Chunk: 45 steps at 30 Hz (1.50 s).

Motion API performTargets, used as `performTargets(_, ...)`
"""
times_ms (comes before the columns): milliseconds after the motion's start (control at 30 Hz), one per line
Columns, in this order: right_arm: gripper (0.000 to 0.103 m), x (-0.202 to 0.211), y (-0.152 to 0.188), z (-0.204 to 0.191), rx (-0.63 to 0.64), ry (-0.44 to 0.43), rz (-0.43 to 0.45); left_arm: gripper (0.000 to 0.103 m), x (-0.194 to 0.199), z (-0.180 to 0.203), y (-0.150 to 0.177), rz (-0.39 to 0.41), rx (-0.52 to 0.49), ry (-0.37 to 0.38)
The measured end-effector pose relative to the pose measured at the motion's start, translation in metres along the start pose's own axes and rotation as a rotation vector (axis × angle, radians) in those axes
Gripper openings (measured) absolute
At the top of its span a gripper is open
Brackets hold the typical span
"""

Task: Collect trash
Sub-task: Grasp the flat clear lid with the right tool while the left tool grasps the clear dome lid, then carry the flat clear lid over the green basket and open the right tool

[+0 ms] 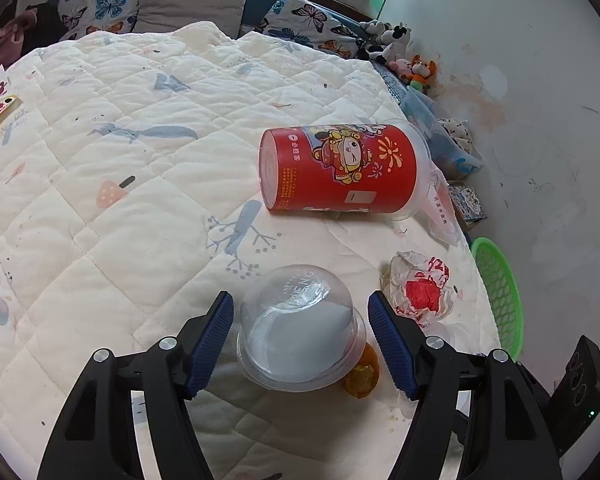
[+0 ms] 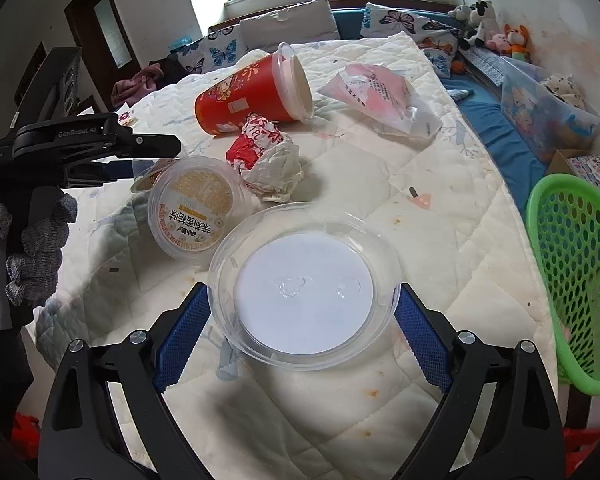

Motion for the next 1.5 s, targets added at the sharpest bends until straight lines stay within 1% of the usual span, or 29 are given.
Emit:
performTargets(67,0.091,0.001,0.001,0.001,-0.004,0.002,0.000,0.057,0.000,0.001,0.001,-0.005,-0.004,0.005)
performTargets(300,0.091,0.008,0.002,0.004,-0.026,0.001,0.010,0.056,0.009,0.003,0.001,0.019,-0.023,0.005)
performTargets(467,0.091,0.017,0.002,0.005,-0.035,0.004,0.025,0.056,0.030,0.011,-0.001,0.062,-0.050,0.016)
performTargets(567,0.091,0.023,0.001,0.007,-0.041,0.006,0.036,0.056,0.044,0.023,-0.002,0.082,-0.073,0.032)
performTargets(733,0.091,0.036,0.002,0.015,-0.063,0.023,0.058,0.056,0.059,0.053,0.002,0.097,-0.122,0.071)
performTargets(900,0.091,0.050,0.007,0.033,-0.105,0.044,0.077,0.056,0.059,0.086,0.009,0.090,-0.164,0.101)
performTargets(1100,0.091,0.072,0.021,0.077,-0.165,0.111,0.086,0.056,0.048,0.130,0.019,0.065,-0.214,0.136)
performTargets(1300,0.091,0.089,0.055,0.153,-0.287,0.201,0.054,0.056,0.029,0.176,0.033,0.030,-0.274,0.159)
performTargets(1400,0.091,0.094,0.076,0.194,-0.335,0.267,0.017,0.056,0.018,0.195,0.040,0.013,-0.299,0.163)
performTargets(1500,0.091,0.095,0.092,0.222,-0.381,0.294,-0.007,0.056,0.007,0.210,0.046,-0.006,-0.319,0.161)
Point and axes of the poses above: each gripper's, at about its wrist camera, not at the fingertips, and x roughly against the way its jaws point, z to its right, y to its underside, the point moved 8 cm from there along -x, roughly the way its jaws point, and after that the axes turned 15 degrees about x, right-handed, at the moved point
